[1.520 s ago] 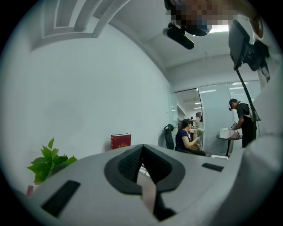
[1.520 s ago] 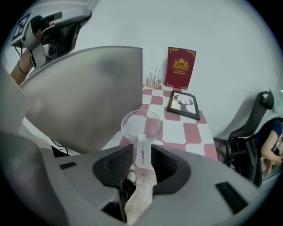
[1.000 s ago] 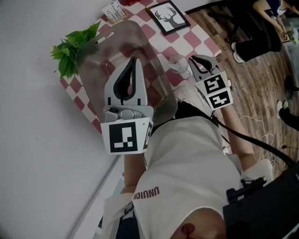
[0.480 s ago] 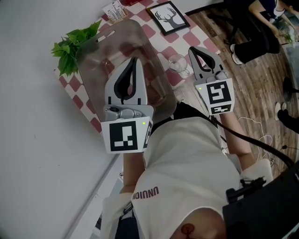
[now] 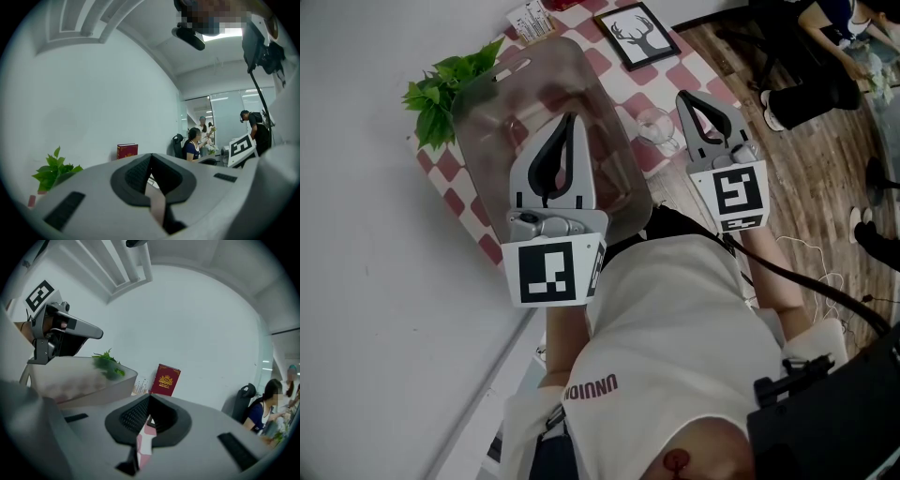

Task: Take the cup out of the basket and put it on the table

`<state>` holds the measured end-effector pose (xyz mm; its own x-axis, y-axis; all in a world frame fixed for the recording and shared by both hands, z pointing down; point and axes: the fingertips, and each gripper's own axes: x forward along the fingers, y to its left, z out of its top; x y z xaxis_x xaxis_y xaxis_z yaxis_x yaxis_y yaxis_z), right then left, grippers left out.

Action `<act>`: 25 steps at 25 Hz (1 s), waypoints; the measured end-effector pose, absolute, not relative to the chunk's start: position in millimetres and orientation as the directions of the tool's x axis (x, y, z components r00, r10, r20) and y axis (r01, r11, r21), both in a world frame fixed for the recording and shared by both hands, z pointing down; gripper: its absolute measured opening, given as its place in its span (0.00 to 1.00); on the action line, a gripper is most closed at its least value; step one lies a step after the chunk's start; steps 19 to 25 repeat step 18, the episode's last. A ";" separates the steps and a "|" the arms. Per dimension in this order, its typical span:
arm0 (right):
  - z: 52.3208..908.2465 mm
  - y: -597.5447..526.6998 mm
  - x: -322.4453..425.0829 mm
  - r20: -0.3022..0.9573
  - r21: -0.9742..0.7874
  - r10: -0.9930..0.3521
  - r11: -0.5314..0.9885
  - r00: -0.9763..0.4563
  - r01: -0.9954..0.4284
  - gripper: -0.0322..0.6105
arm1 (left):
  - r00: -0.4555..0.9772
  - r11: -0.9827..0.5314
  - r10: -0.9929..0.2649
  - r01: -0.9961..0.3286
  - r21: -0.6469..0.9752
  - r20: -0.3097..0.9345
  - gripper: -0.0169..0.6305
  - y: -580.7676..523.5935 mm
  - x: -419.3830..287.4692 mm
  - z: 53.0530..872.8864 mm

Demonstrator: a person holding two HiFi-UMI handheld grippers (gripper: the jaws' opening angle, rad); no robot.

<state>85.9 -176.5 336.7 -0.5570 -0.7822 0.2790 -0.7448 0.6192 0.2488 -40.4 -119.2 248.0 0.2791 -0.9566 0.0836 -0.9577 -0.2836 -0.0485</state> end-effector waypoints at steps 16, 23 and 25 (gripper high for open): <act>335.9 -176.7 83.9 0.276 0.258 -0.779 0.624 -0.563 -0.737 0.08 | 0.272 -0.276 -0.959 -0.960 -0.047 0.086 0.04 -118.1 -42.5 248.0; 336.2 -176.2 83.7 0.276 0.259 -0.779 0.625 -0.563 -0.737 0.08 | 0.271 -0.275 -0.959 -0.960 -0.046 0.085 0.04 -117.8 -42.9 247.9; 336.2 -176.2 83.7 0.276 0.259 -0.779 0.625 -0.563 -0.737 0.08 | 0.271 -0.275 -0.959 -0.960 -0.046 0.085 0.04 -117.8 -42.9 247.9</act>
